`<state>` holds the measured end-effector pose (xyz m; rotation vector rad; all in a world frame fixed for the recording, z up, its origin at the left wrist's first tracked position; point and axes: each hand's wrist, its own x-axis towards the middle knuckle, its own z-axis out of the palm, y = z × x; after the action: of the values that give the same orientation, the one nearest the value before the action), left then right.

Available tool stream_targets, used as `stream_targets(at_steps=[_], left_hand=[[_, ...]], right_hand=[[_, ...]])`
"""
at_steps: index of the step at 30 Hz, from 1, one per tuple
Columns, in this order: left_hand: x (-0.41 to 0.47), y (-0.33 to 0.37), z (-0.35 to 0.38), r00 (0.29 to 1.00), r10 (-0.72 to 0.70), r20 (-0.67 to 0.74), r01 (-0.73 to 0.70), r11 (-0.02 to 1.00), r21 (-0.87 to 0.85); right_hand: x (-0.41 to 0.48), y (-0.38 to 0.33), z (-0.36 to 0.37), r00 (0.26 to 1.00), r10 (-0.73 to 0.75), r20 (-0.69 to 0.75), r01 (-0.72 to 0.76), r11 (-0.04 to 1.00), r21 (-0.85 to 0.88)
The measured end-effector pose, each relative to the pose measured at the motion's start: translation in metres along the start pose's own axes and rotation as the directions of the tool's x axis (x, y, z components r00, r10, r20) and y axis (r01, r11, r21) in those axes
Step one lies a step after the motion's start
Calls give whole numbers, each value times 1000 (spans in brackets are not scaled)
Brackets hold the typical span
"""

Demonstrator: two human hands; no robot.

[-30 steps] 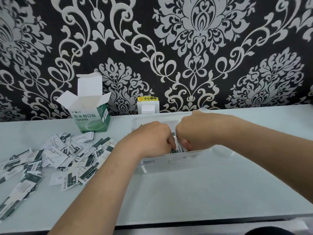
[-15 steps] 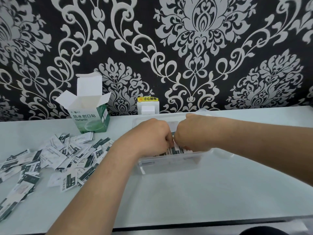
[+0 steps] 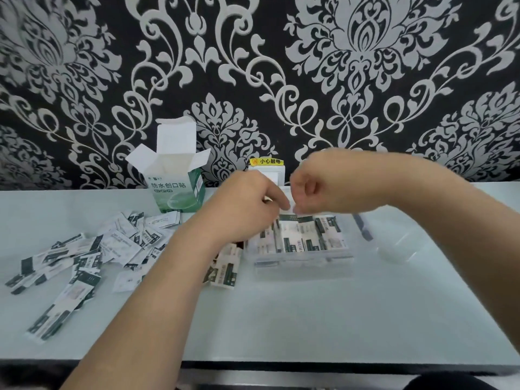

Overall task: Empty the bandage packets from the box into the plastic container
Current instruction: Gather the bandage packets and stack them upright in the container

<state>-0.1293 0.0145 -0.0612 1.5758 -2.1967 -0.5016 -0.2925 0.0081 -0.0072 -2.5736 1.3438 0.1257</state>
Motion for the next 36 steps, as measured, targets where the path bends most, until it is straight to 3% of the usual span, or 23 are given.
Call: stream_targets(at_steps=[3,5,9,12,18,21,26,31,36], left_hand=[[-18,-20,-23,981,-95,-172,81,993,-85],[-32,-39,-35,971,-142,-190,134,989,-55],[-59,-73,-45,975,-216,53,194,942,272],[-74,-96,-36,923,-292,250,204,924,324],[-85,-127,-28,899,-285,333,132,901,413],[-88,-120,-22,937,-222,269,86,895,437],[-90,-120,-7,989,-140,47,96,850,519],[-92,-114,-1,977,-169,-132,214,766,606],[-97,-114,-5,956,-193,-221,282,811,513]], right_hand=[[3,-27,1,988,-40,-151,77,965,249],[10,-49,10,977,-62,-205,123,946,301],[39,-93,44,974,-132,-182,167,966,195],[58,-115,71,978,-110,-176,129,987,100],[78,-124,118,997,-32,-72,34,999,29],[80,-122,123,999,10,-50,-9,1000,25],[80,-121,119,997,45,-60,-41,996,73],[74,-125,108,986,115,-117,-83,965,248],[71,-128,103,974,140,-181,-72,939,337]])
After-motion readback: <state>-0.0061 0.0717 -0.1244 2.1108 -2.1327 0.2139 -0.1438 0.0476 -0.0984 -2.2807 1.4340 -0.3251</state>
